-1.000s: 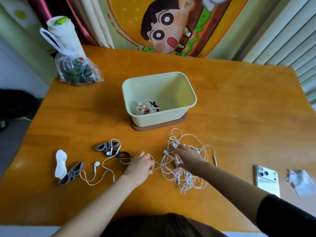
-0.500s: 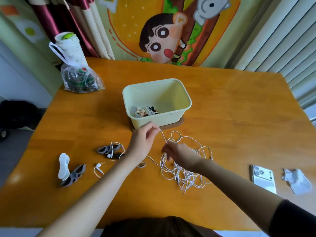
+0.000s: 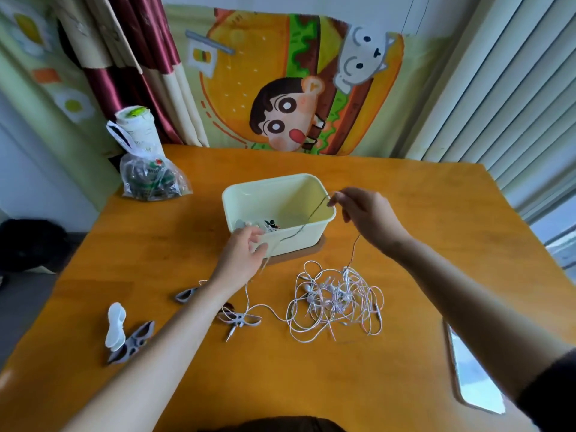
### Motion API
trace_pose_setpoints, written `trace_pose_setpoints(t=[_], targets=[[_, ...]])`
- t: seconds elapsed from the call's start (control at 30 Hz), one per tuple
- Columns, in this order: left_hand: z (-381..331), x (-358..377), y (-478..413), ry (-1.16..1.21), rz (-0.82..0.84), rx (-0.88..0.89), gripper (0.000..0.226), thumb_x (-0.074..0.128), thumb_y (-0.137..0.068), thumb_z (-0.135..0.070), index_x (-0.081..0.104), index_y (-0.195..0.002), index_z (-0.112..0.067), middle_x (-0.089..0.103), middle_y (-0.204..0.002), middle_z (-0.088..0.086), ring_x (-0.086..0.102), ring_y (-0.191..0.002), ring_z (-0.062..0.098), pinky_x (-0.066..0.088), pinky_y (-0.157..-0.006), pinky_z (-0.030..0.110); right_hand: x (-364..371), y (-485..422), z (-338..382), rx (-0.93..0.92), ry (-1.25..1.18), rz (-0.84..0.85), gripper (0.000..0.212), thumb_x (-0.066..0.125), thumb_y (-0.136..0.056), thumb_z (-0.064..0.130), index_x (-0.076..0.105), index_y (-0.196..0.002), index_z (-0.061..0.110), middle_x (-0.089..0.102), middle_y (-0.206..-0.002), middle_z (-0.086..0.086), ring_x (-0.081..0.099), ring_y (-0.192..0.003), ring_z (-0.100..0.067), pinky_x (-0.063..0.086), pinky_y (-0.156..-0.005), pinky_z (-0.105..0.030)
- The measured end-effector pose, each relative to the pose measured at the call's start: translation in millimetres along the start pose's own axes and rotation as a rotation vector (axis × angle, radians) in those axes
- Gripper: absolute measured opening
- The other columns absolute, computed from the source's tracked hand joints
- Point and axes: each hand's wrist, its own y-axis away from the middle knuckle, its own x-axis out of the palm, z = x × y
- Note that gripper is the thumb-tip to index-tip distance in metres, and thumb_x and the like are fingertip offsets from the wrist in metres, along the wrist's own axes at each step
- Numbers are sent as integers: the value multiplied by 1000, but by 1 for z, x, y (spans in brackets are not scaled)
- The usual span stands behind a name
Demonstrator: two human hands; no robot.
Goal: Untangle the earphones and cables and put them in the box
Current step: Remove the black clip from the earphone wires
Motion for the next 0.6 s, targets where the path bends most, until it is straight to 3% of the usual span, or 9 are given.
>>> trace_pose_setpoints(t=[0.07, 0.2, 0.3, 0.37, 0.5, 0.6], targets=[[-20, 0, 1, 50, -48, 97, 34, 57, -93, -15, 51, -127, -15, 53, -119, -2, 52, -96, 11, 38, -73, 12, -9, -9, 20, -81, 49, -1, 23, 48, -98, 21, 66, -84, 19, 52, -57, 11, 49, -53, 3, 35, -52, -10], [-67, -3, 5, 198, -88, 268, 36, 56, -95, -21, 49, -130, -19, 55, -113, -12, 53, -72, 9, 43, -69, 12, -7, -9, 43, -147, 133, 140, 23, 48, -98, 23, 68, -87, 18, 53, -59, 12, 49, -51, 1, 37, -53, -14], [-78, 0, 5, 196, -17, 323, 18, 52, -97, -18, 60, -113, -16, 61, -82, -9, 51, -57, 5, 43, -58, 17, 3, 0, 45, -156, 128, 158, 25, 49, -97, 22, 66, -83, 9, 54, -60, 10, 48, -52, -2, 35, -52, -14], [-73, 0, 4, 185, -38, 321, 15, 49, -98, -14, 64, -94, -16, 52, -63, -9, 46, -50, 2, 36, -51, 14, 9, 7, 39, -111, 99, 156, 22, 51, -96, 23, 64, -84, 10, 54, -61, 8, 48, -54, -2, 33, -51, -17], [-57, -12, 2, 252, -114, 232, 25, 45, -99, -9, 63, -83, -16, 48, -61, -3, 43, -51, 4, 37, -47, 14, 21, 24, 1, 91, 81, 227, 16, 54, -94, 23, 58, -80, 17, 58, -67, -1, 52, -61, -17, 37, -54, -25], [-45, -22, -4, 391, -213, 122, 26, 40, -100, -7, 60, -83, -11, 47, -62, 2, 44, -46, 1, 38, -45, 15, 28, 35, -40, 280, 177, 343, 18, 51, -95, 19, 65, -85, 12, 65, -76, -5, 53, -61, -14, 34, -50, -14]])
